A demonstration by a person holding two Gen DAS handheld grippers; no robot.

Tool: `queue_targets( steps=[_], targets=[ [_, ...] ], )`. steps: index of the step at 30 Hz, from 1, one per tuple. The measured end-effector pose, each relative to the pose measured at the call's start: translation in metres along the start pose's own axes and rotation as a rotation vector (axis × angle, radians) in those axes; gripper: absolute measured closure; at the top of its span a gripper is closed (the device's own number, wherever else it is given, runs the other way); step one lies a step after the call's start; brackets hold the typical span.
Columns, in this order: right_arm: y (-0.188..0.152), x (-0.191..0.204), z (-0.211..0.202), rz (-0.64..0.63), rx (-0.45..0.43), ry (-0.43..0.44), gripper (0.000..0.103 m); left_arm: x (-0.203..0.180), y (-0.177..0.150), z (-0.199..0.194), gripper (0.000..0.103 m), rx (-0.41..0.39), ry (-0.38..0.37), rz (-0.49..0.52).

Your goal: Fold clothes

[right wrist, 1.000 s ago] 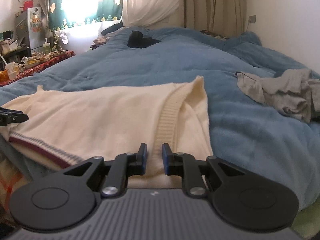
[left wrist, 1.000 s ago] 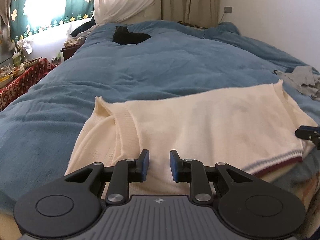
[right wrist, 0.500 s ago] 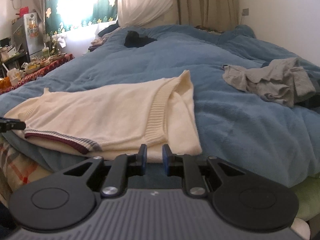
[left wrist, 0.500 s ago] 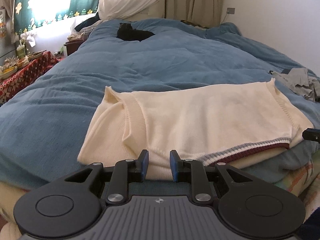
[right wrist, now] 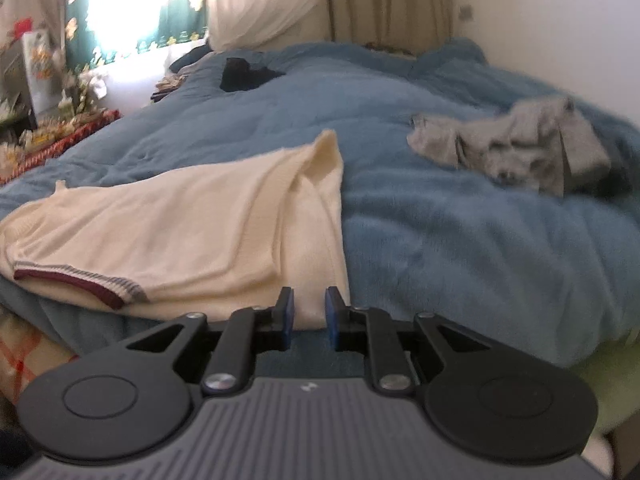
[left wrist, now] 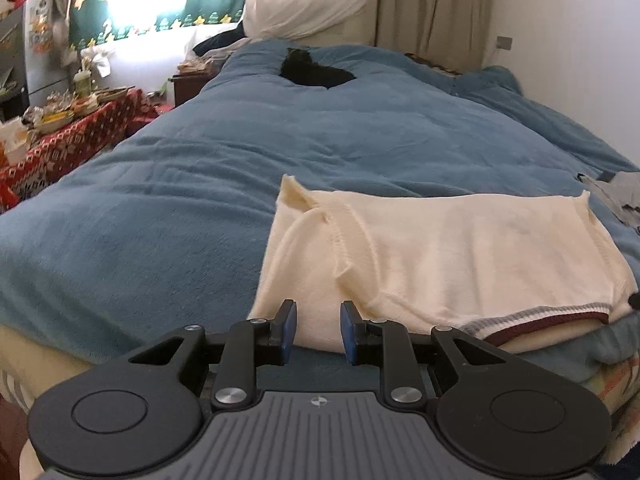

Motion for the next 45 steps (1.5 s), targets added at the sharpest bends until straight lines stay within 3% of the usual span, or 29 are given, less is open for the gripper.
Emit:
queue_targets(
  steps=[5,10,15,19,23,32,37,41,45],
  targets=[
    [-0.003,-0.003,-0.006,0.029,0.018,-0.004,0.084,0.001,0.0,-0.003,0.079,-0.011,0.006,0.024],
    [0.0,-0.004,-0.013,0.032,0.015,-0.024,0.083,0.013,0.001,-0.008,0.079,-0.02,0.022,-0.015],
    [0.0,-0.004,-0.011,0.044,0.021,-0.026,0.08,0.027,0.0,-0.014,0.072,-0.028,0.094,-0.01],
    [0.001,0.0,-0.009,0.039,0.02,-0.022,0.079,0.044,-0.002,-0.016,0.072,-0.017,0.051,-0.135],
    [0.001,-0.001,-0.008,0.037,0.02,-0.021,0.079,0.047,-0.002,-0.018,0.071,-0.023,-0.073,-0.256],
    [0.002,-0.001,-0.01,0.009,0.014,-0.033,0.078,0.049,-0.012,-0.004,0.069,0.018,-0.06,-0.339],
    [0.001,-0.002,-0.009,0.014,0.016,-0.036,0.075,0.055,-0.01,-0.004,0.069,-0.029,-0.146,-0.469],
    [0.002,0.001,-0.009,0.003,0.016,-0.032,0.074,0.043,-0.005,-0.005,0.069,-0.056,-0.156,-0.389],
    [0.002,0.001,-0.009,0.003,0.018,-0.033,0.074,0.04,-0.007,0.005,0.072,-0.054,-0.138,-0.377]
  ],
)
Point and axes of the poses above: each gripper's, at about its wrist camera, not at the fingertips, and z roughly the way its jaws point, x to its left, y to its top, the point moved 4 cm from there along z, roughly the way its jaws point, and after that the axes turned 9 degrees about -x, right-handed, at the moved point
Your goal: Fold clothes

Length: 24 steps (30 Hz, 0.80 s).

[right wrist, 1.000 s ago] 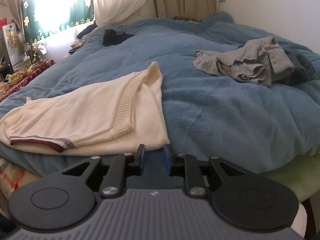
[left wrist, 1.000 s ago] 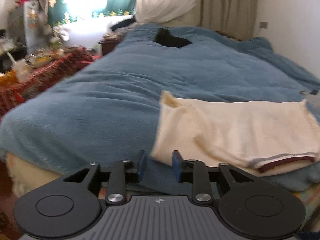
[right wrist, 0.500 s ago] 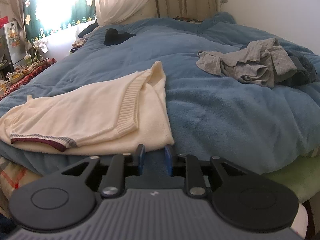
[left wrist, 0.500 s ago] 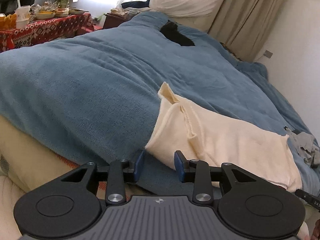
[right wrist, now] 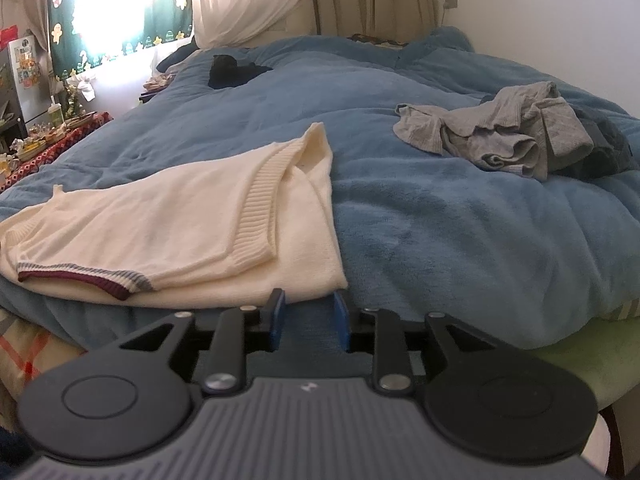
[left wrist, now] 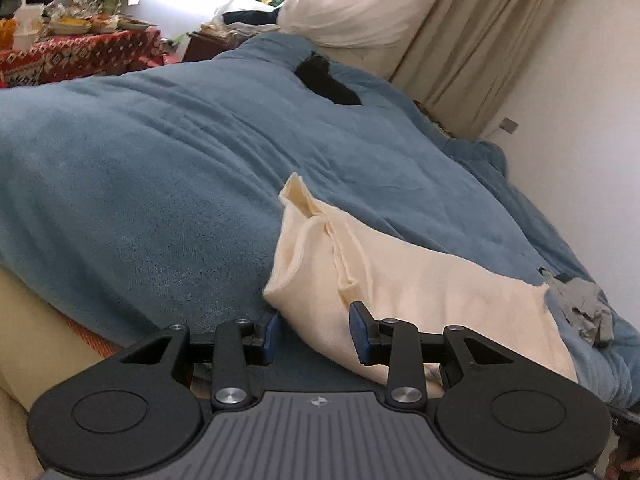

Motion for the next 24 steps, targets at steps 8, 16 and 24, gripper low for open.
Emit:
queue_targets(
  steps=[8,16,24],
  targets=[
    [0.001,0.001,0.002,-0.014,0.002,-0.007,0.072,-0.028,0.003,0.008,0.082,-0.052,-0.037,0.143],
    [0.002,0.0,0.003,-0.019,-0.003,-0.008,0.07,-0.04,0.006,0.015,0.093,-0.055,0.005,0.225],
    [0.003,-0.003,0.001,-0.02,-0.013,-0.004,0.07,-0.129,0.006,0.014,0.095,-0.089,-0.212,0.453]
  ],
)
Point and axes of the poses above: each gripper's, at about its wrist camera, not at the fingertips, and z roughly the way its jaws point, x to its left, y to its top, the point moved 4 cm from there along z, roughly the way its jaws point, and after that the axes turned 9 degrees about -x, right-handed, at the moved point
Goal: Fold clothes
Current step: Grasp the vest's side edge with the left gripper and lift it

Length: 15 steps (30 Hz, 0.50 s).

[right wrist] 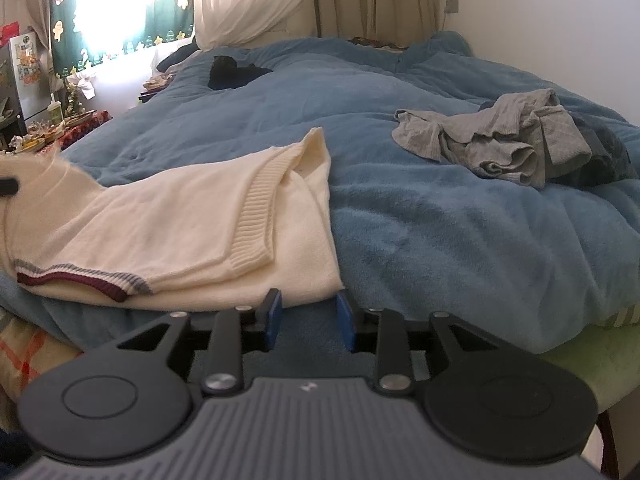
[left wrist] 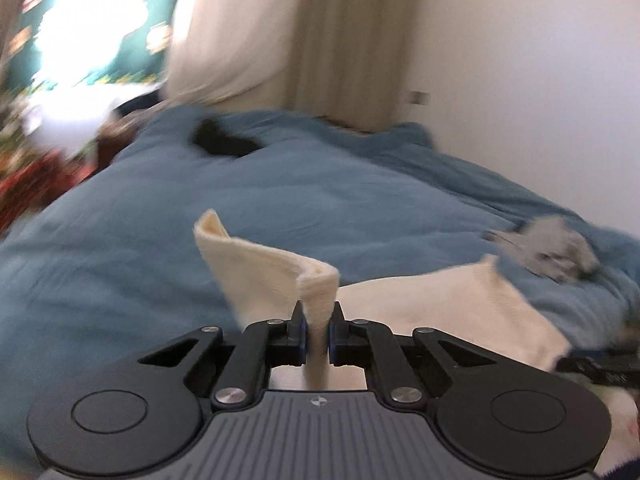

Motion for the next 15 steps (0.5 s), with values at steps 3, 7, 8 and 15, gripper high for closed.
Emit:
queue_targets(
  steps=[3,7,8,15],
  targets=[
    [0.001,-0.002,-0.002,-0.001,-0.009,-0.004,0.07,-0.041,-0.009,0.019,0.095,0.045,-0.092,0.092],
    [0.001,-0.005,-0.004,0.01,-0.012,-0.006,0.07,-0.082,-0.043,0.043,0.093,0.155,-0.139,0.23],
    [0.0,-0.005,-0.004,0.012,-0.011,-0.005,0.07,-0.086,-0.049,0.045,0.092,0.168,-0.13,0.253],
    [-0.002,-0.004,-0.002,0.006,-0.002,-0.001,0.069,-0.086,-0.044,0.024,0.072,0.134,-0.174,0.219]
  ],
)
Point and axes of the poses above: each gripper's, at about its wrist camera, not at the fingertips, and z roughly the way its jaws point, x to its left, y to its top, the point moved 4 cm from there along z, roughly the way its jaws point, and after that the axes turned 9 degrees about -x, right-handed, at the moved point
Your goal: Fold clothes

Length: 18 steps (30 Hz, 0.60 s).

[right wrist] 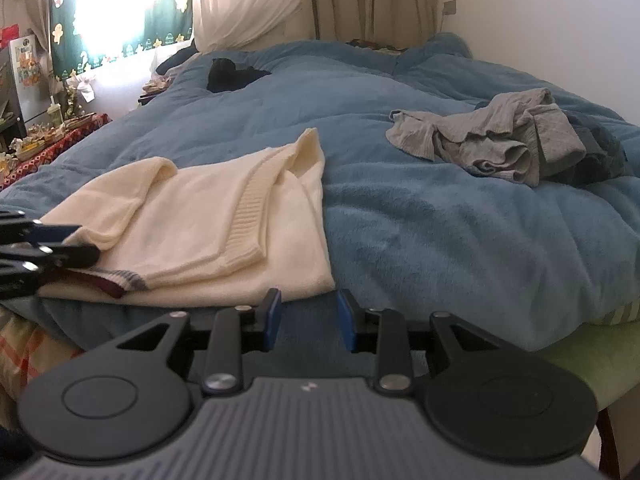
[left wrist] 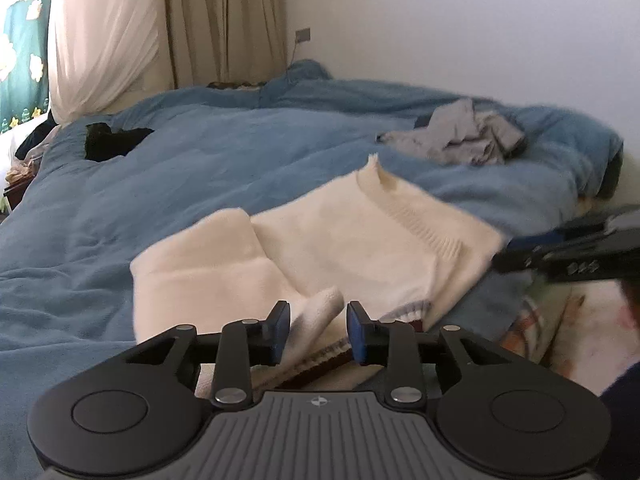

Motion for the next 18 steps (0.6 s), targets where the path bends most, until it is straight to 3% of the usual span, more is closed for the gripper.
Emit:
queue_targets(
  steps=[4,14,16,17,18],
  targets=[
    [0.0,0.001,0.001,0.0,-0.001,0.002,0.069,0.007,0.004,-0.02,0.072,-0.036,0.001,-0.045],
    [0.002,0.004,0.001,-0.01,-0.002,0.01,0.069,0.073,0.003,-0.037,0.068,-0.062,0.152,-0.238],
    [0.002,0.004,0.002,-0.014,0.001,0.01,0.069,0.084,0.004,-0.031,0.074,-0.06,0.141,-0.282],
    [0.002,0.004,0.002,-0.014,0.002,0.008,0.069,0.087,0.004,-0.027,0.085,-0.054,0.125,-0.299],
    [0.002,0.004,0.003,-0.013,0.003,0.007,0.069,0.087,0.002,-0.022,0.09,-0.037,0.105,-0.305]
  ],
)
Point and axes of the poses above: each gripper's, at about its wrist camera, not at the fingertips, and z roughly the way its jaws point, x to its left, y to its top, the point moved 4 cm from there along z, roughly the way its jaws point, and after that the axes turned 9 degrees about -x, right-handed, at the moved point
